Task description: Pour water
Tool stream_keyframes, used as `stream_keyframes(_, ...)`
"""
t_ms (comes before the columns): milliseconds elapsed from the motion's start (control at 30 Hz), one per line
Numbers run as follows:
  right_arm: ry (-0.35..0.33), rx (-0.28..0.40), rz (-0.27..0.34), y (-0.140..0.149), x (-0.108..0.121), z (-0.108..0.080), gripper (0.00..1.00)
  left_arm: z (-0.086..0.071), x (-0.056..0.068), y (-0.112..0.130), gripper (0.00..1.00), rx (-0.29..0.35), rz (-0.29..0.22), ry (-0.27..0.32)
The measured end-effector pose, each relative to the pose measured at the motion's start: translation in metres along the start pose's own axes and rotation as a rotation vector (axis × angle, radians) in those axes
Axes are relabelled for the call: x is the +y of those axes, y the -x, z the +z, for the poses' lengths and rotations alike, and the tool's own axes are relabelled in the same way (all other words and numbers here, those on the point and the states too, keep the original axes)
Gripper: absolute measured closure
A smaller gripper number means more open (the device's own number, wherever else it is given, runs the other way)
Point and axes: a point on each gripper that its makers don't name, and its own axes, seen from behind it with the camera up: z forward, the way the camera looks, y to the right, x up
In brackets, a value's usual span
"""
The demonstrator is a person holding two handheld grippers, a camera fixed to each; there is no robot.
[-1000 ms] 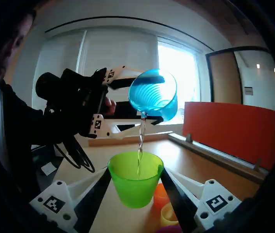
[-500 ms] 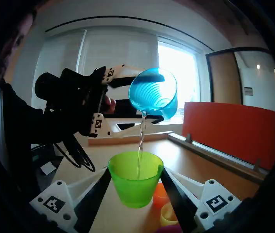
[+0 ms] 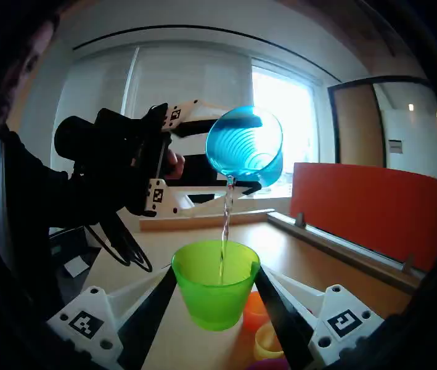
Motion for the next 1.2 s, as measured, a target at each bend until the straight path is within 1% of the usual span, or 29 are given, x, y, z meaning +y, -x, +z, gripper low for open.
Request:
stream_keyframes(367, 0.000, 0.000, -0.008, -0.0012, -0.0008, 0.0005, 0.10, 0.0008, 0.0002, -0.0055, 0.18, 0.004, 0.031, 0.003)
stream_keyframes(467, 0.002, 0.002, -0.009, -0.0015, -0.0002, -0.0001, 0.10, 0.0013, -0.0014, -0.0058, 0.18, 0.001, 0.046, 0.000)
stream_keyframes(733, 0.006, 0.003, -0.010, -0.0009, 0.0019, -0.0012, 0.10, 0.0024, -0.0052, -0.0061, 0.17, 0.001, 0.058, -0.006)
stream_keyframes(967, 0.005, 0.005, -0.011, -0.0011, 0.0021, -0.0007, 0.10, 0.0031, -0.0058, -0.0064, 0.18, -0.003, 0.094, -0.006)
stream_keyframes(1200, 0.005, 0.004, -0.016, -0.0032, 0.0012, -0.0007, 0.10, 0.0028, -0.0045, -0.0083, 0.18, -0.001, 0.119, -0.006)
